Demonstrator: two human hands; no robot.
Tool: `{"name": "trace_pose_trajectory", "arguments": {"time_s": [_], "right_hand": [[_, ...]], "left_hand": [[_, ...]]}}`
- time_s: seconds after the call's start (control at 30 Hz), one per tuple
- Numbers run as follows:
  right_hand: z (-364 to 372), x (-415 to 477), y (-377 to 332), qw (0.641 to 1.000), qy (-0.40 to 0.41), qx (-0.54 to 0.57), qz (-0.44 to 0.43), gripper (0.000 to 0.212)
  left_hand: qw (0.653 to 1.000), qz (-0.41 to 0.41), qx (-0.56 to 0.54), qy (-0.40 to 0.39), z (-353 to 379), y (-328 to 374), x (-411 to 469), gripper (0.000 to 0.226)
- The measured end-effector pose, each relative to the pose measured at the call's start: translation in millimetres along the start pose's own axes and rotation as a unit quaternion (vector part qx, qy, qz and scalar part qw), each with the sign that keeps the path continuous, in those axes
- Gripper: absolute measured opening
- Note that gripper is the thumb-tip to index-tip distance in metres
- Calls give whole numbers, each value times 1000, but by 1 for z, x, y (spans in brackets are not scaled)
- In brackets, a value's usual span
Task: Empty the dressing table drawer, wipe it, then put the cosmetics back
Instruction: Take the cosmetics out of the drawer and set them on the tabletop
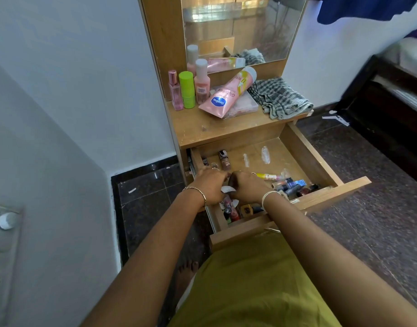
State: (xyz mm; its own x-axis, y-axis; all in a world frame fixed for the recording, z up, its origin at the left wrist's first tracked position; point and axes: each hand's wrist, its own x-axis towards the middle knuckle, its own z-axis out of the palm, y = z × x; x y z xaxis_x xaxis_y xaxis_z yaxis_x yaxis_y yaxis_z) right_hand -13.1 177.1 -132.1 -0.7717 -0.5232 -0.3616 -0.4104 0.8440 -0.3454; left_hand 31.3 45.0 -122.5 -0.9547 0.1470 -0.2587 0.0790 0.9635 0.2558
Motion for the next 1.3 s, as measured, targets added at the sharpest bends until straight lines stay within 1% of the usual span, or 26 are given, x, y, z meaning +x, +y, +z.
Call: {"name": "trace_pose_trajectory", "arguments": {"time_s": [0.1,0.17,0.23,0.3,0.37,0.43,0.5,0.6,0.67,0.73,0.87,0.97,1.07,1.17,1.2,1.3], "right_hand": [[1,-1,1,1000,-5,25,4,29],[-1,-1,4,994,-8,112,16,27],[-9,-3,8,974,-23,223,28,27],[-24,-8,12,954,-38,294,41,25],[-46,-12,17,926,-30,371,60,19],[-69,-13,25,895,0,442,67,14],[-91,-10,32,876,61,472,76,13],[-119,6,36,837,161,514,97,17],[-134,22,35,814,218,527,110,17],[-142,41,34,799,255,531,122,18],[-148,66,27,783,284,533,146,19],[-147,79,23,774,303,533,156,14],[-142,91,27,780,321,507,178,10],[-138,96,29,787,337,485,179,7],[-137,96,29,790,340,477,179,8],[-135,100,35,803,349,452,172,30]], "left_hand": [[1000,1,-18,7,1,-1,0,52],[998,0,-55,31,0,-2,-1,51],[989,2,-132,70,-3,-2,-4,50],[971,6,-216,105,-9,-2,-7,47],[950,17,-275,149,-16,-3,-7,41],[930,32,-304,203,-27,-2,-4,34],[914,29,-321,247,-39,-1,3,29],[905,16,-295,307,-59,-3,20,25],[909,6,-248,336,-73,-6,33,28],[921,-21,-195,338,-84,-10,44,34],[940,-25,-110,322,-97,-18,58,38],[947,-23,-80,312,-100,-23,64,38],[947,-25,-73,312,-101,-25,68,39],[945,-23,-73,317,-101,-27,69,36],[945,-23,-74,318,-101,-27,70,36],[945,-22,-75,316,-101,-28,70,37]]}}
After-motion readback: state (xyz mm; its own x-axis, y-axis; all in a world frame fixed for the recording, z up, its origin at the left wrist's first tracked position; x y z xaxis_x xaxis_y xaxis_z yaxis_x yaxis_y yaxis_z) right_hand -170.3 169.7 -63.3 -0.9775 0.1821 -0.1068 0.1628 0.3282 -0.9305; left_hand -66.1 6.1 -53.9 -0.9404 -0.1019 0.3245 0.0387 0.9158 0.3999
